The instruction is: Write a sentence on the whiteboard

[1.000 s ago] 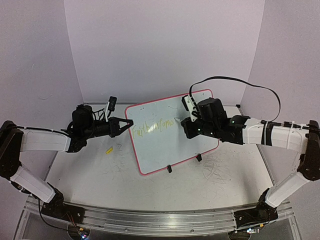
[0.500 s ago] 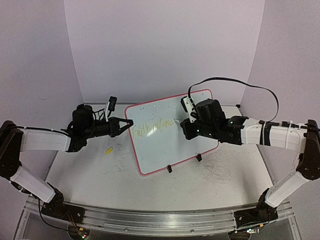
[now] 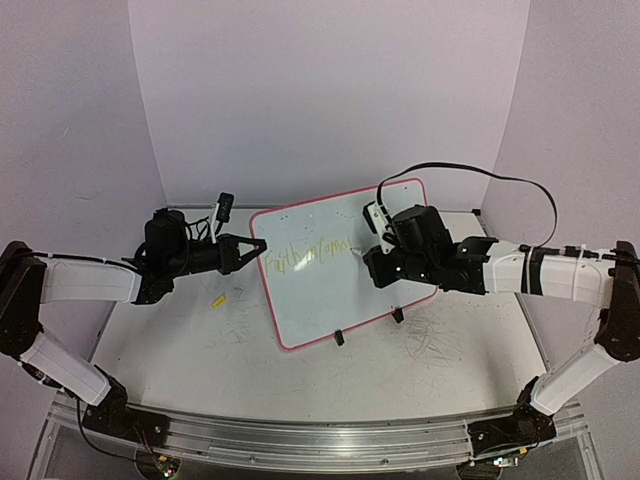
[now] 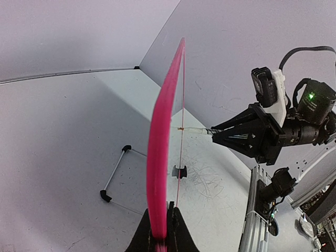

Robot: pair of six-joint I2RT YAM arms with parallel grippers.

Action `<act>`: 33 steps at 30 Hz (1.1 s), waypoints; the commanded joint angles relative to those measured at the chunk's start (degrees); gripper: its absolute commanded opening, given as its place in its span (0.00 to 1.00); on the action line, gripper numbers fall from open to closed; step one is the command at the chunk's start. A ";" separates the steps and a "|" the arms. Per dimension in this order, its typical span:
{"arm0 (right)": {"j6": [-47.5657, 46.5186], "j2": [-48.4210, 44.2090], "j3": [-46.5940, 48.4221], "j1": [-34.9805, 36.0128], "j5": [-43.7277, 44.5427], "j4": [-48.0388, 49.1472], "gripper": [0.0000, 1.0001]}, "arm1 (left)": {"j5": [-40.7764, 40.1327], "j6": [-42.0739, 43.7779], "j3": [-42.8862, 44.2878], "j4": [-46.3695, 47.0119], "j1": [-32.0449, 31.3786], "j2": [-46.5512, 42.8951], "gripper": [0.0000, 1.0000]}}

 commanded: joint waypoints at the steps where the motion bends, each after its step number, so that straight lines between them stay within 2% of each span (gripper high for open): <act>1: 0.77 -1.54 -0.01 0.28 0.17 -0.83 0.00 | -1.08 4.44 0.77 -3.00 -0.70 -0.50 0.00; 25: 1.32 0.96 4.07 0.09 5.63 3.68 0.00 | -1.25 4.51 0.68 -3.19 -0.79 -0.81 0.00; 33: 1.14 -3.61 1.99 -0.03 2.40 3.03 0.00 | -1.39 4.52 0.33 -3.26 -0.79 -1.05 0.00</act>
